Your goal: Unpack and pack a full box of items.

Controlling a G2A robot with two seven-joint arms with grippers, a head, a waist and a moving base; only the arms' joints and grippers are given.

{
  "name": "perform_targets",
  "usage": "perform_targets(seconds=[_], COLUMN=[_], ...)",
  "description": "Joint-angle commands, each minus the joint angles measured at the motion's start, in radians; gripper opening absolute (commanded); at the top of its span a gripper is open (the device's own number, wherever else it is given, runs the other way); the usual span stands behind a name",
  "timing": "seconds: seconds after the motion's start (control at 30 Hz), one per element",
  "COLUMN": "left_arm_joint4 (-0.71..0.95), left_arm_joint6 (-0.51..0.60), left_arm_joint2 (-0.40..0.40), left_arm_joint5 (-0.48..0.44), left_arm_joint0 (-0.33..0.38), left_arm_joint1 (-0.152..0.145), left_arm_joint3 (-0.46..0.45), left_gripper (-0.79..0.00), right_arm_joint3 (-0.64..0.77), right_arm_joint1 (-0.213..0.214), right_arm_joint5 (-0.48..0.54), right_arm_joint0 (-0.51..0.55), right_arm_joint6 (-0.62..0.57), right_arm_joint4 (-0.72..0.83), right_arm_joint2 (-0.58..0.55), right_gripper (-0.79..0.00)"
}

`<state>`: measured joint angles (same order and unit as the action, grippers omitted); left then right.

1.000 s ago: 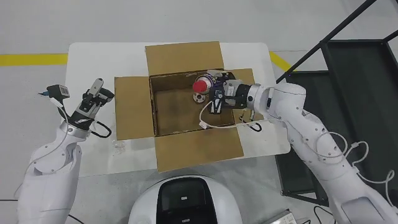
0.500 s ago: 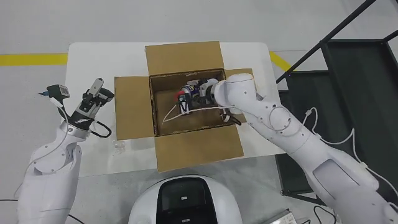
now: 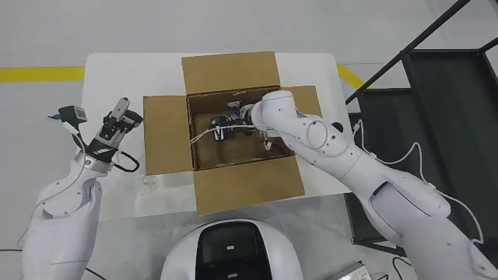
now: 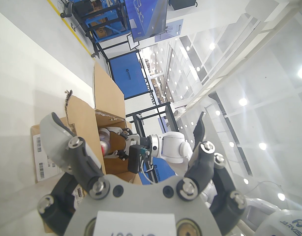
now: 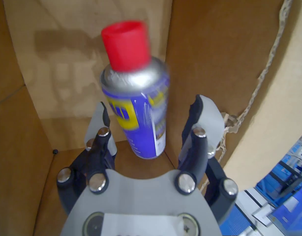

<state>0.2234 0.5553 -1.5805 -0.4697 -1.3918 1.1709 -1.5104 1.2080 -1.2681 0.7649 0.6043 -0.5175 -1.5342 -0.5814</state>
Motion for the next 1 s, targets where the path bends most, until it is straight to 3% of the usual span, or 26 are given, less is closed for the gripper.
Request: perform_targets(seconds=[0.0,0.17,0.37,0.63,0.97], left_arm_joint4=[0.0,0.0,0.0,0.0,0.0], left_arm_joint6=[0.0,0.0,0.0,0.0,0.0], left_arm_joint2=[0.0,0.0,0.0,0.0,0.0], left_arm_joint5=[0.0,0.0,0.0,0.0,0.0], left_arm_joint0=[0.0,0.0,0.0,0.0,0.0], left_arm_joint1=[0.0,0.0,0.0,0.0,0.0], left_arm_joint3=[0.0,0.0,0.0,0.0,0.0], left_gripper=[0.0,0.0,0.0,0.0,0.0], right_arm_joint3=[0.009,0.104,0.321,0.51,0.512], right_arm_joint1=[0.014,0.087,0.179,0.24,0.259], right_arm_joint5=[0.024,0.134,0.184,0.108,0.015], right_arm_joint0=[0.016,0.142,0.401,0.745,1.007], right_arm_joint6=[0.081,0.398,0.607,0.704,0.822], right_arm_joint4=[0.048,0.186,0.212,0.155,0.142], right_arm_joint2=[-0.047,-0.257,-0.561,-0.876,-1.066], right_gripper=[0.0,0.0,0.0,0.0,0.0])
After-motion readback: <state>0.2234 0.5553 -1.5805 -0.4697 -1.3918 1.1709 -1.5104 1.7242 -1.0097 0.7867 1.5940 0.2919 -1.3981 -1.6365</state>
